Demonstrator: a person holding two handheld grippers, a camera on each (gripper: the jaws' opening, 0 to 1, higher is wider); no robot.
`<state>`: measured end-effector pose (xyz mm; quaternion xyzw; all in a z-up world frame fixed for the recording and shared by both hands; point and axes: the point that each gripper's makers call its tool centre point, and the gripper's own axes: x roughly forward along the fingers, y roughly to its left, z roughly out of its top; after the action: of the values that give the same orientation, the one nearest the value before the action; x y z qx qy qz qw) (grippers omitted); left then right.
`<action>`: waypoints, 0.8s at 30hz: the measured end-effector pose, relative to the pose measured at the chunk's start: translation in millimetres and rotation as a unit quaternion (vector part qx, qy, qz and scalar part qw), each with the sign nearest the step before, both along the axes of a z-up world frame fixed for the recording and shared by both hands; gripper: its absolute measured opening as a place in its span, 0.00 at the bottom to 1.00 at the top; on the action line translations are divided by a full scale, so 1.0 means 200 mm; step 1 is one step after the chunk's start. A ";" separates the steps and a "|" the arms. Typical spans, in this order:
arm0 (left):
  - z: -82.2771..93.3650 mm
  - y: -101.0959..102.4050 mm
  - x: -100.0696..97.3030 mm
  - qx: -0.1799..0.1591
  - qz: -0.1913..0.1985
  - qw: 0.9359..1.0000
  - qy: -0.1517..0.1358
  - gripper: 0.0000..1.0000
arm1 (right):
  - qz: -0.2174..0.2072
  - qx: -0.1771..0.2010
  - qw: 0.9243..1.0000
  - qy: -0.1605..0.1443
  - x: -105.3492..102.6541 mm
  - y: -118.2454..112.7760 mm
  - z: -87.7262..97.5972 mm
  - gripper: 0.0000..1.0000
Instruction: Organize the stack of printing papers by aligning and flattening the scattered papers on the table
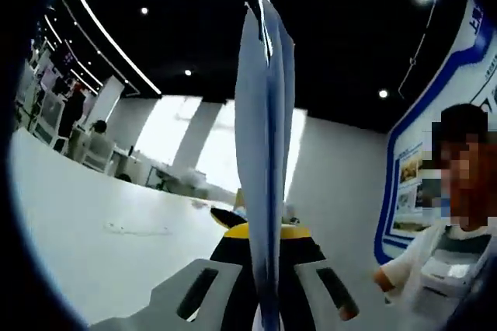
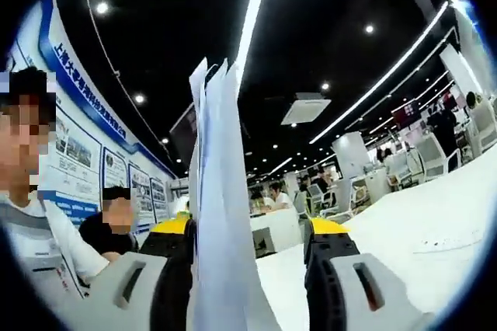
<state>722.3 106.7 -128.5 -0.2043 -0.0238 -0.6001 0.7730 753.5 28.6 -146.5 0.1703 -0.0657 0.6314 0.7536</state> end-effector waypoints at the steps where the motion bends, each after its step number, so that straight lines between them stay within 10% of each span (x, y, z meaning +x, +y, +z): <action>1: -0.01 -0.01 0.01 0.012 0.012 1.000 -0.001 0.06 | 0.009 -0.012 1.000 -0.016 -0.03 0.01 -0.01 0.30; 3: -0.02 -0.01 0.06 0.039 0.046 0.998 -0.010 0.06 | -0.013 -0.031 0.998 -0.054 -0.03 0.02 -0.01 0.07; 7: 0.00 -0.01 0.17 0.078 0.124 0.989 -0.023 0.06 | -0.061 -0.043 0.997 -0.034 0.04 0.00 -0.01 0.05; 11: 0.04 -0.05 0.21 0.124 0.186 0.970 -0.100 0.06 | -0.129 -0.049 0.990 -0.037 0.14 -0.04 0.02 0.06; 16: 0.08 -0.08 0.14 0.084 0.099 0.991 -0.034 0.06 | -0.093 -0.028 0.995 -0.012 0.09 -0.08 0.03 0.26; 24: 0.19 -0.04 0.04 0.016 0.039 0.999 -0.019 0.05 | 0.008 -0.048 0.999 -0.016 -0.07 0.01 -0.08 0.34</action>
<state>730.1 99.5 -90.0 -0.1799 -0.0368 -0.5733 0.7985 739.2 29.8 -162.9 0.1240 -0.0463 0.6429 0.7544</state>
